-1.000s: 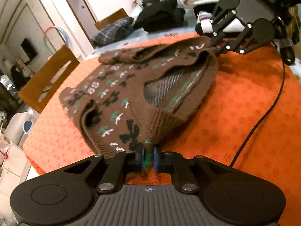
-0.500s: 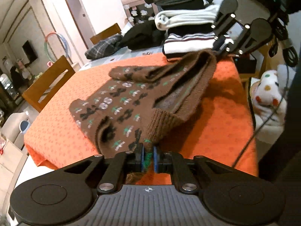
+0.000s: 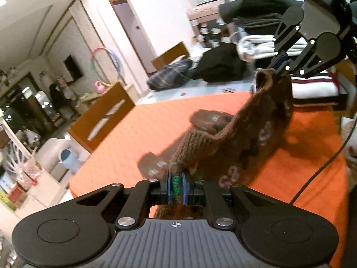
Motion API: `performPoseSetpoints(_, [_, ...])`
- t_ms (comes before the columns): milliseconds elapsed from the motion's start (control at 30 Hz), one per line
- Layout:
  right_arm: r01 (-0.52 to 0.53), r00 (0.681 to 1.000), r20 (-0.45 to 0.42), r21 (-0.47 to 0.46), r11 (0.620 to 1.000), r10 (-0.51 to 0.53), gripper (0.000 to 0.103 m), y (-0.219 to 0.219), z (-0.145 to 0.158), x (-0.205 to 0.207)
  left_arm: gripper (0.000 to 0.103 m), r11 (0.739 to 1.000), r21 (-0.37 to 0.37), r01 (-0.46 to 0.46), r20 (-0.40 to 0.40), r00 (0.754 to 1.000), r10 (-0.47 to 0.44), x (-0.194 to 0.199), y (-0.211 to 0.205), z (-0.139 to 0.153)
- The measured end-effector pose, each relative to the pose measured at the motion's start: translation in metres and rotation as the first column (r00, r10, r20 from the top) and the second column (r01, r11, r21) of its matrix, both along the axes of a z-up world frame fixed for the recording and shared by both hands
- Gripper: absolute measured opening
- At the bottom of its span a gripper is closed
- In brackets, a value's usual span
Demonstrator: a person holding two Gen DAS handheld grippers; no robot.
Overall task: Fold clothes
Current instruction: 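Lift the vest hem with both grippers and fold it over toward the collar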
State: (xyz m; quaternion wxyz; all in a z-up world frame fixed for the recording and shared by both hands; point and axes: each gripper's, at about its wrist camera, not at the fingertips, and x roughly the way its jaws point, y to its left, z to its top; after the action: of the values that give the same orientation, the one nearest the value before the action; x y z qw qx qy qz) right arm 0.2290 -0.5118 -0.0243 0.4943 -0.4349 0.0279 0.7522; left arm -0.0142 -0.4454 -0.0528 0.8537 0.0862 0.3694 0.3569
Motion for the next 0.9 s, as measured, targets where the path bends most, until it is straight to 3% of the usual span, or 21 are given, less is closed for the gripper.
performPoseSetpoints(267, [0.022,1.0,0.005,-0.034,0.999,-0.022,0.013,0.107,-0.02,0.024,0.012,0.999,-0.006,-0.047,-0.031,0.998,0.047,0.034,0.09,-0.014])
performPoseSetpoints(600, [0.048,0.998,-0.024,-0.197,0.979,-0.054,0.014,0.206,-0.089,0.037,0.013,0.986,-0.154,-0.067,-0.067,0.996,0.057,0.048,0.18,-0.074])
performPoseSetpoints(700, [0.051,0.998,-0.026,-0.22,0.974,-0.058,0.016,0.216,-0.104,0.037,0.015,0.983,-0.17,-0.074,-0.039,0.997,0.068,0.043,0.191,-0.087])
performPoseSetpoints(767, [0.066,0.996,-0.039,-0.223,0.973,-0.077,0.024,0.218,-0.11,0.039,0.017,0.981,-0.166,-0.1,-0.016,0.995,0.099,0.039,0.197,-0.092])
performPoseSetpoints(900, [0.12,0.988,-0.075,-0.205,0.971,-0.138,0.031,0.223,-0.112,0.049,0.017,0.973,-0.17,-0.157,0.069,0.983,0.171,0.027,0.212,-0.091])
